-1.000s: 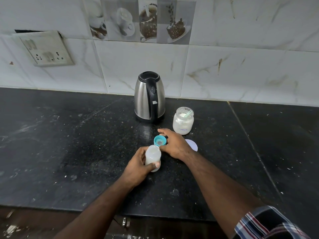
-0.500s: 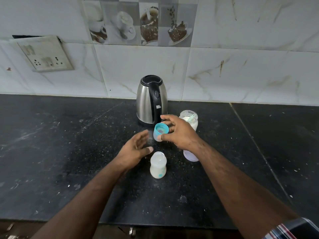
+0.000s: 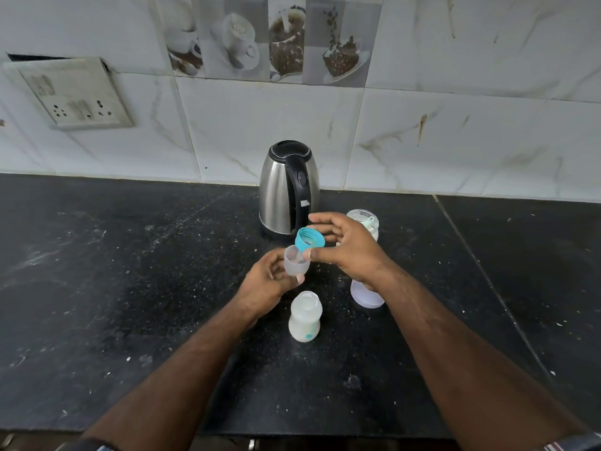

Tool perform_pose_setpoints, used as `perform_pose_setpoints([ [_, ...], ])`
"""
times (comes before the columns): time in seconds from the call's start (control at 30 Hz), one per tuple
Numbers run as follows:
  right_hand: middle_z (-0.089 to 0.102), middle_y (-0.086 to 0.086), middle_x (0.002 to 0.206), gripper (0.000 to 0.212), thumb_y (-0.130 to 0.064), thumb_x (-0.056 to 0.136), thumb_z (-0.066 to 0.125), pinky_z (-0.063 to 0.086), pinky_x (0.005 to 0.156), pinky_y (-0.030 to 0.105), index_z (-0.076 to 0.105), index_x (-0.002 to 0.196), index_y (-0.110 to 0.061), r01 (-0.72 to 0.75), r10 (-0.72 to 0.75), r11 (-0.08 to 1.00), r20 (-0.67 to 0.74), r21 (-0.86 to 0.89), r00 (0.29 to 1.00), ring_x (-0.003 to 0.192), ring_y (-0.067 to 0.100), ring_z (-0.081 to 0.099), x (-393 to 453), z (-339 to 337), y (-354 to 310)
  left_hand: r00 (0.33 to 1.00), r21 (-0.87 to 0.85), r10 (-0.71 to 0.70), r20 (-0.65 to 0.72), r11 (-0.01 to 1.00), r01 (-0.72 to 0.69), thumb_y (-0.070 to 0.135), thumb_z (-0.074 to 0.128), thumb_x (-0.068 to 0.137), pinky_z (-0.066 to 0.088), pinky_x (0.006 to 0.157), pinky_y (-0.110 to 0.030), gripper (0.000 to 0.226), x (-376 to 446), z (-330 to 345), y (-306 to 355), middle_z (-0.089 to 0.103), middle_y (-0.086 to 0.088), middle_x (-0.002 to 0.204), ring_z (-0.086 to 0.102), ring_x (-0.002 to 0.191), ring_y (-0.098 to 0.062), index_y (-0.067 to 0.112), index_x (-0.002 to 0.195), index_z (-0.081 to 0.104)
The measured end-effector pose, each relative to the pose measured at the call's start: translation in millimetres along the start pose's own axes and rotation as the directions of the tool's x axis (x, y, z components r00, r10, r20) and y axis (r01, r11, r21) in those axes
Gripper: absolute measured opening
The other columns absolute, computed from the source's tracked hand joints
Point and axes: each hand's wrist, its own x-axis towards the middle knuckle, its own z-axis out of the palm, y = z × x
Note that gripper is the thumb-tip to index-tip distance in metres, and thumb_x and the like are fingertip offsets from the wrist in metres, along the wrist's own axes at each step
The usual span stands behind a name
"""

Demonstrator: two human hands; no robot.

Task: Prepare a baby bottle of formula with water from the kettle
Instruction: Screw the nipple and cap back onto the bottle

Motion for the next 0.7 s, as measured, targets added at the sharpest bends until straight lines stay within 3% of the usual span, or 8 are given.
perform_pose_setpoints([
  [0.1,0.066,0.004,0.115,0.059,0.004,0.077,0.081,0.061,0.09,0.038,0.061,0.127,-0.022,-0.044,0.05,0.992,-0.045,0.119,0.998,0.109,0.026,0.071,-2.3,-2.4,2.8,0.999,0.029,-0.042,-0.013,0.999,0.043,0.003,0.079,0.086,0.057,0.091,-0.026,0.045,0.7,0.3,-10.2,0.074,-0.001,0.12,0.071,0.112,-0.018,0.019,0.122,0.058],
  [0.17,0.065,0.005,0.113,0.059,0.007,0.078,0.078,0.062,0.089,0.045,0.06,0.126,-0.022,-0.066,0.072,0.987,-0.044,0.144,0.996,0.107,0.032,0.071,-4.8,-2.8,6.2,0.998,0.054,-0.065,-0.025,0.996,0.066,0.005,0.08,0.085,0.056,0.092,-0.028,0.046,0.0,1.2,-16.6,0.073,-0.001,0.12,0.07,0.112,-0.018,0.019,0.122,0.057],
  [0.23,0.065,0.006,0.113,0.059,0.005,0.077,0.079,0.063,0.083,0.04,0.06,0.125,-0.023,-0.072,0.077,0.989,-0.034,0.126,0.996,0.102,0.028,0.072,-7.6,-3.8,9.9,0.996,0.11,-0.074,-0.042,0.991,0.078,0.008,0.082,0.085,0.055,0.089,-0.025,0.048,-0.7,1.0,-21.4,0.072,0.002,0.117,0.07,0.106,-0.013,0.019,0.124,0.057],
  [0.33,0.066,0.005,0.114,0.06,0.001,0.074,0.085,0.056,0.07,0.02,0.059,0.123,-0.02,-0.092,0.093,0.995,-0.017,0.041,0.996,0.086,0.008,0.069,-13.9,-4.5,12.8,0.996,0.263,-0.046,-0.074,0.963,0.064,0.014,0.084,0.083,0.053,0.078,-0.025,0.044,0.9,-0.8,-30.5,0.071,0.007,0.103,0.066,0.082,-0.008,0.025,0.119,0.062],
  [0.43,0.064,0.005,0.112,0.059,0.001,0.072,0.088,0.05,0.064,0.011,0.059,0.121,-0.013,-0.135,0.136,0.991,0.01,-0.022,0.991,0.068,-0.007,0.062,-20.8,-5.9,14.2,0.997,0.362,-0.034,-0.066,0.931,0.055,0.019,0.085,0.082,0.054,0.075,-0.03,0.04,2.1,-1.1,-35.3,0.07,0.01,0.094,0.063,0.077,-0.01,0.027,0.115,0.065],
  [0.57,0.065,-0.006,0.112,0.056,-0.013,0.07,0.092,0.049,0.075,0.012,0.064,0.119,-0.022,-0.123,0.147,0.972,0.108,-0.202,0.983,0.09,0.002,0.063,-29.8,-11.9,13.0,0.996,0.504,-0.019,-0.082,0.862,0.058,0.035,0.086,0.079,0.053,0.08,-0.029,0.041,1.4,1.3,-35.4,0.072,0.014,0.101,0.067,0.091,-0.006,0.032,0.114,0.064],
  [0.7,0.064,-0.018,0.113,0.057,-0.021,0.073,0.091,0.046,0.085,0.013,0.068,0.124,-0.027,-0.054,0.125,0.933,0.179,-0.355,0.976,0.103,-0.002,0.061,-35.3,-10.5,8.5,0.996,0.569,-0.005,-0.089,0.821,0.055,0.04,0.086,0.078,0.051,0.081,-0.029,0.048,3.7,2.9,-36.9,0.071,0.012,0.107,0.066,0.098,-0.009,0.029,0.119,0.066],
])
